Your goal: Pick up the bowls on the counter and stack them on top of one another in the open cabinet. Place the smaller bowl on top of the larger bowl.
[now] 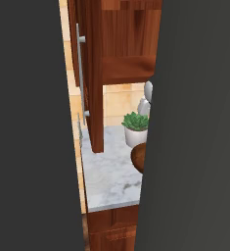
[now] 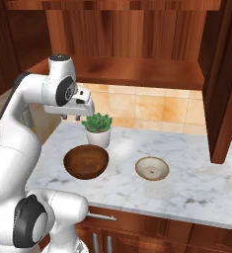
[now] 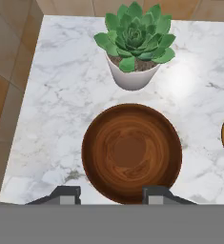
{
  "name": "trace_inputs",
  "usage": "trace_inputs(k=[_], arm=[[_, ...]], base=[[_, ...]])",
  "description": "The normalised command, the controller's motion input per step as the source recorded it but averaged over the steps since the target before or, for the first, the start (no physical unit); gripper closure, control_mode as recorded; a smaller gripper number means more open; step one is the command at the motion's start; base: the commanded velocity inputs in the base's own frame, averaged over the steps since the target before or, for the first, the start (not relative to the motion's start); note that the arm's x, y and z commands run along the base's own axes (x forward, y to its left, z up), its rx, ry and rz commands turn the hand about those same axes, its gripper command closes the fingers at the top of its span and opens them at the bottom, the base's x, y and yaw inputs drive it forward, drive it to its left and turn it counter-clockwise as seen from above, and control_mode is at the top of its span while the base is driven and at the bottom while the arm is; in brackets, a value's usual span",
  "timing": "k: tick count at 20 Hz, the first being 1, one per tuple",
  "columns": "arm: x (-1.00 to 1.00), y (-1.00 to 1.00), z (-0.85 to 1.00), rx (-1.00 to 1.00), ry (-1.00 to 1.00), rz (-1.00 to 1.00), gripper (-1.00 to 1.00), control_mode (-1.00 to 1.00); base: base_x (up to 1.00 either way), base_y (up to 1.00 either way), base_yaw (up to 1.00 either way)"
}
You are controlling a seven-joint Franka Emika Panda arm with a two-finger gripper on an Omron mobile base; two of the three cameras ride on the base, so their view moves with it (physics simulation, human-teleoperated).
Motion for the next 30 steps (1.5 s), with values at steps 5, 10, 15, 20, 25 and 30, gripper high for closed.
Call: trace_inputs(k=[5, 10, 15, 20, 25, 30], arm=[[0.00, -0.08, 0.00, 0.00, 0.00, 0.00, -1.00, -1.00], [0.02, -0.39, -0.16, 0.00, 0.00, 0.00, -1.00, -1.00], [0.03, -0.79, -0.36, 0.08, 0.00, 0.00, -1.00, -1.00], [0.00, -0.49, -0.32, 0.06, 0.00, -0.06, -1.00, -1.00], [0.01, -0.44, -0.19, 0.05, 0.00, -0.16, -1.00, -1.00], [0.06, -0.41, -0.15, 0.06, 0.00, -0.23, -1.00, -1.00]], base=[[0.00, 0.00, 0.00], [0.00, 0.00, 0.00], [0.00, 0.00, 0.00], [0.00, 0.00, 0.00], [0.00, 0.00, 0.00], [0.00, 0.00, 0.00]])
